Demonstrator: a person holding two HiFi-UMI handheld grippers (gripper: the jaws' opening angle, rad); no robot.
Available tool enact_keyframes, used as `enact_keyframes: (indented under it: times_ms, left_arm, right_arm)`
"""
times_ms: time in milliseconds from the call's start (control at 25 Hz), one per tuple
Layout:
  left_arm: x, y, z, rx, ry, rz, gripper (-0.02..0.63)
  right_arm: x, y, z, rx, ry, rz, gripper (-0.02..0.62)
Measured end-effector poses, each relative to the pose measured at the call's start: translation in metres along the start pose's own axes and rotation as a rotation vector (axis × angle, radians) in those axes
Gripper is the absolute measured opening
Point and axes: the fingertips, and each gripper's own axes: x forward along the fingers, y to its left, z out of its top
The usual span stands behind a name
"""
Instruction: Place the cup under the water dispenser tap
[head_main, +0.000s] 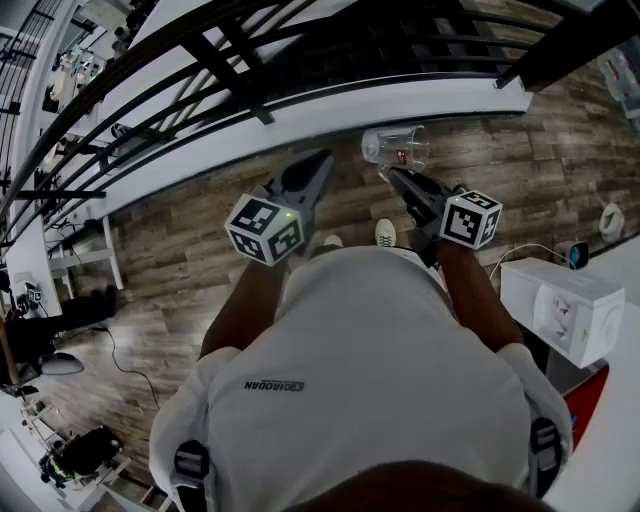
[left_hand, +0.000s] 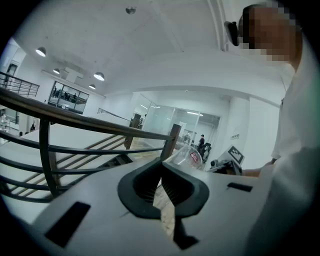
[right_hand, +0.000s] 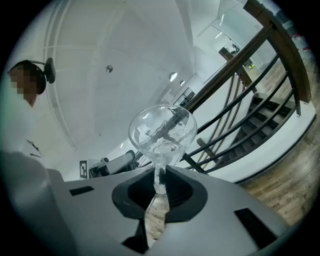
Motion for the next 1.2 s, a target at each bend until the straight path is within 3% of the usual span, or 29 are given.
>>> enact_keyframes:
  times_ms: [360,560,1200]
  left_arm:
    - [-0.021,0.014,-0.004,-0.001,0.003,-0.031,-0.003]
    - [-0.024,0.023,-0.003,0.004,0.012,-0.041,-0.003]
    - [-0.040,0.018,-0.010,0.080,0.026,-0.103,-0.003]
  right_arm:
    - [0.018,0.015,-0.017,-0.010,0.003,-0.015,0.043]
    - [0.025,0.025,-0.012,-0.068,-0.022,-0.019,0.043]
    - [0.024,0.041,-0.035,-0.127,-0.024,-0.091,0.043]
